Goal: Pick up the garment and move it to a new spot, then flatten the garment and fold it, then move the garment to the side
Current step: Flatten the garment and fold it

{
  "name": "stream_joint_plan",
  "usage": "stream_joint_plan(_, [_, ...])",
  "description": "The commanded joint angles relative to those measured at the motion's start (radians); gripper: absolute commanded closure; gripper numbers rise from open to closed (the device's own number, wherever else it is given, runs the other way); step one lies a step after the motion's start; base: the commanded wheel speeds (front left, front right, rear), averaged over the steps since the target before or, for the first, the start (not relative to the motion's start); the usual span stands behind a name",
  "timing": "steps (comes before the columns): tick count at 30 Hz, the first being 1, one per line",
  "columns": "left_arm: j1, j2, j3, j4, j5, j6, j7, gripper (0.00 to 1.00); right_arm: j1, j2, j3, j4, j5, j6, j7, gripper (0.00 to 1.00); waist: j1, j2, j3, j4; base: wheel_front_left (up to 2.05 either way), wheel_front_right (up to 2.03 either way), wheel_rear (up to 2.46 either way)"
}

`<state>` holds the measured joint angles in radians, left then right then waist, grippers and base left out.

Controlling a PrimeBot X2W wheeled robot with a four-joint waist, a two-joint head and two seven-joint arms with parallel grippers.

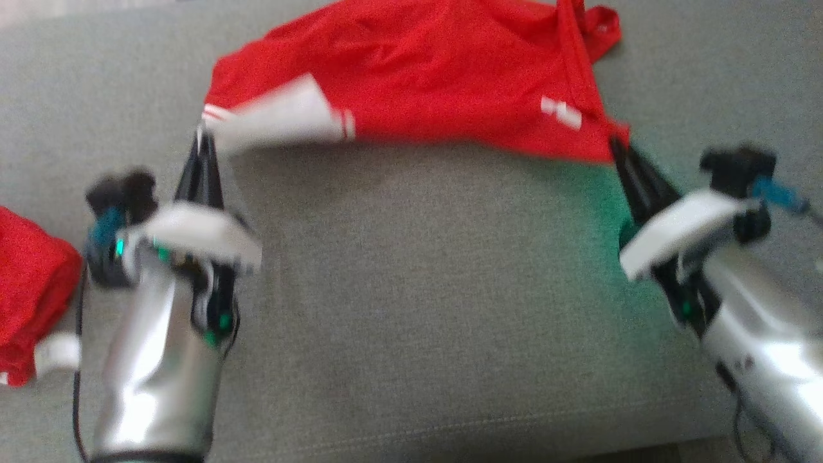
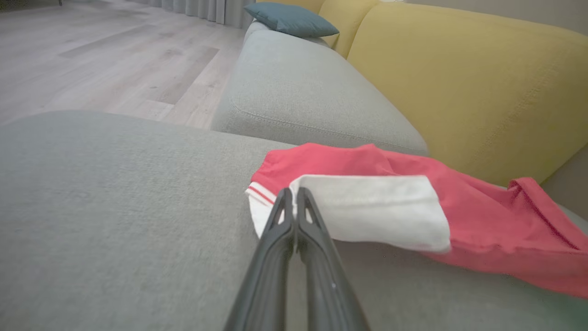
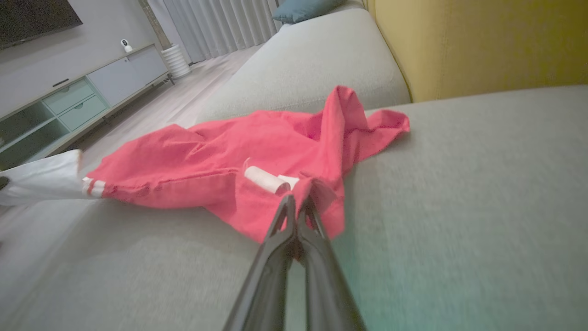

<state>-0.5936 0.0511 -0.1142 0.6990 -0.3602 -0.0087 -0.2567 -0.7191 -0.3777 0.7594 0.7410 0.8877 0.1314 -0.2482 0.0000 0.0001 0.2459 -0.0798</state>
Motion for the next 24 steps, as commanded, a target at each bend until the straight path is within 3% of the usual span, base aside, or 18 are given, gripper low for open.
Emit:
stream_joint_plan(1, [0.037,0.041,0.035,-0.080,0.014,0.004,-0.005,1.00,0.054,-0.025,-0.005,-0.046,0.008,-0.001,-0.013,1.00,0.0000,-0.0001,-0.046,0.007,0.00,0.00,0.00])
stream_joint_plan(6, [0.320,0.068,0.020,-0.334,0.033,0.038,0.047,1.00,0.268,-0.074,-0.057,-0.132,-0.005,-0.001,-0.006,1.00,0.0000,-0.0001,-0.125,0.026,0.00,0.00,0.00])
stream_joint_plan(15, [0.694,0.091,-0.006,-0.792,0.037,0.133,0.298,1.00,0.552,-0.104,-0.248,-0.282,-0.071,-0.001,0.127,1.00,0.0000,-0.0001,-0.195,0.033,0.00,0.00,0.00])
stream_joint_plan(24, [0.841,0.127,-0.010,-1.011,0.022,0.166,0.456,1.00,0.785,-0.023,-0.500,-0.506,-0.226,-0.001,0.335,1.00,0.0000,-0.0001,-0.210,0.030,0.00,0.00,0.00])
